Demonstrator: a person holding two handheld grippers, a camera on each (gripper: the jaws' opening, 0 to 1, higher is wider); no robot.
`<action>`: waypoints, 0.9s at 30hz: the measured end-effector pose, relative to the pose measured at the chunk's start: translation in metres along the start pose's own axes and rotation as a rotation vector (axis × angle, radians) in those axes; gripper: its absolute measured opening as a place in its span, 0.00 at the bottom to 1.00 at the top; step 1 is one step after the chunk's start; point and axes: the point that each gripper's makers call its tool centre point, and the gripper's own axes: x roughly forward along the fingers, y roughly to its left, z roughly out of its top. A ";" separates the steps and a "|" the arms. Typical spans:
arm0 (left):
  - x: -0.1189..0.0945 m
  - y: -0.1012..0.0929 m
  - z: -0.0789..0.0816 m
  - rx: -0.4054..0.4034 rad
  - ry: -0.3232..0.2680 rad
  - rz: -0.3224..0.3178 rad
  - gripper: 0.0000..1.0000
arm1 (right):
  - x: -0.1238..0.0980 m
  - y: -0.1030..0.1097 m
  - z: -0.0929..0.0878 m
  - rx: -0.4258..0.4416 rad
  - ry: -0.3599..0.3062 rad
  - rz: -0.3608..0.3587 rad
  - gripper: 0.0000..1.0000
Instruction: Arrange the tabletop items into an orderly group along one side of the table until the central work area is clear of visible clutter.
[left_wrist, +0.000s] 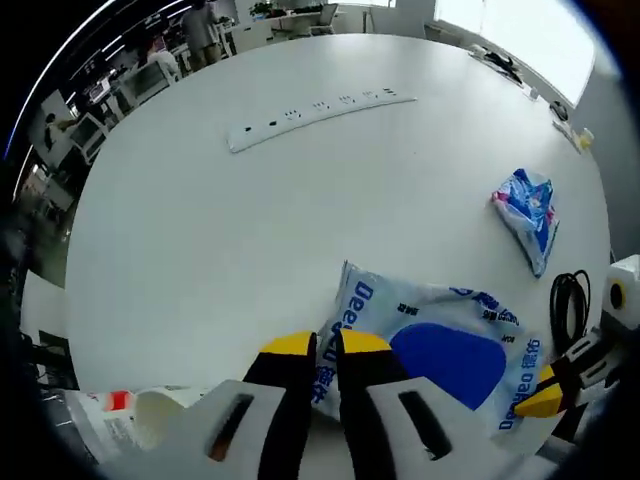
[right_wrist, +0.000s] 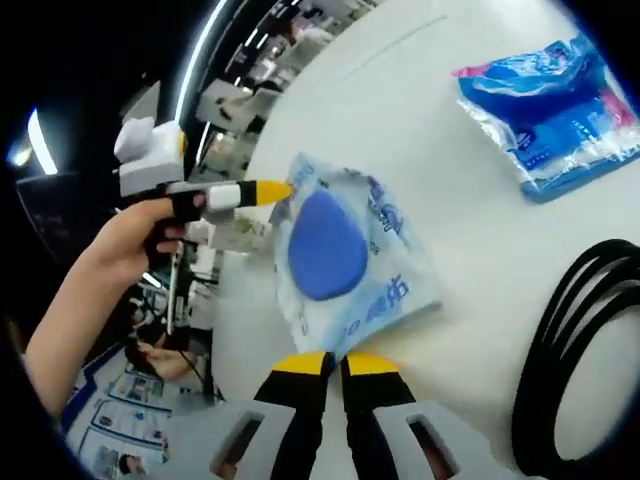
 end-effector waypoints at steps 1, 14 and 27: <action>-0.002 0.000 0.001 -0.006 -0.011 0.003 0.00 | -0.001 0.000 0.001 0.001 -0.005 0.000 0.00; -0.063 -0.009 0.002 -0.100 -0.145 -0.027 0.00 | -0.047 0.018 0.041 -0.027 -0.124 0.074 0.00; -0.140 -0.041 -0.015 -0.197 -0.325 -0.078 0.00 | -0.118 0.027 0.084 -0.013 -0.288 0.120 0.00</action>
